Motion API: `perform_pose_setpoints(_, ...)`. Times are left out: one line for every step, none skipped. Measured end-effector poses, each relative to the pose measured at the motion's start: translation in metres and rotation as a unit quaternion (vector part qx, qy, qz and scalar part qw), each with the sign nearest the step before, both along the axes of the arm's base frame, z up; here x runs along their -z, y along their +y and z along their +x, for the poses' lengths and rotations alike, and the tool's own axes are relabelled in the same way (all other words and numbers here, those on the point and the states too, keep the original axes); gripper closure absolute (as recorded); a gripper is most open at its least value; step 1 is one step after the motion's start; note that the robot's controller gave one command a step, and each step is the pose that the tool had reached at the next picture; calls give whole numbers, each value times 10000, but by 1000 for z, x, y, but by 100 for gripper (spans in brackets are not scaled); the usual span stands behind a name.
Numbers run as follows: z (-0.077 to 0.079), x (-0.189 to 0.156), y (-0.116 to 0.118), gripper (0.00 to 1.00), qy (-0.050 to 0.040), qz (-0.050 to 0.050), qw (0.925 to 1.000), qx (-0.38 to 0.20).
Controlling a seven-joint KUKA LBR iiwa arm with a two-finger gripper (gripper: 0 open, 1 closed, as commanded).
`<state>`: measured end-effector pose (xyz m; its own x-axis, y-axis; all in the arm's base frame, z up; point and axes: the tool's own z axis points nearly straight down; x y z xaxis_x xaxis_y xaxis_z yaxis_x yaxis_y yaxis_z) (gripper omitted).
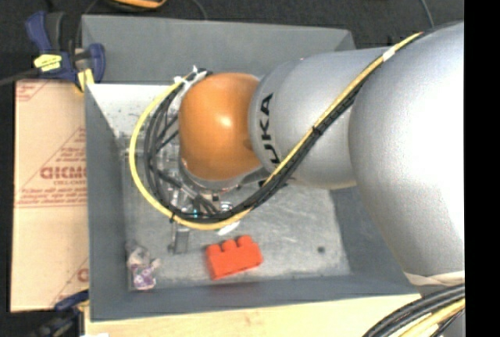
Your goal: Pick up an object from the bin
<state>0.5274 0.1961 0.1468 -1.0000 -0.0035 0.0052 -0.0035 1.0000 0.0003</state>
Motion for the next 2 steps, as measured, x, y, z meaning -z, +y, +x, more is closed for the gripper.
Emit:
perform_pose_setpoints(72,65,-29,0,-61,11,9995,-322)
perform_pose_setpoints(81,45,-59,0,-61,3,9955,-949)
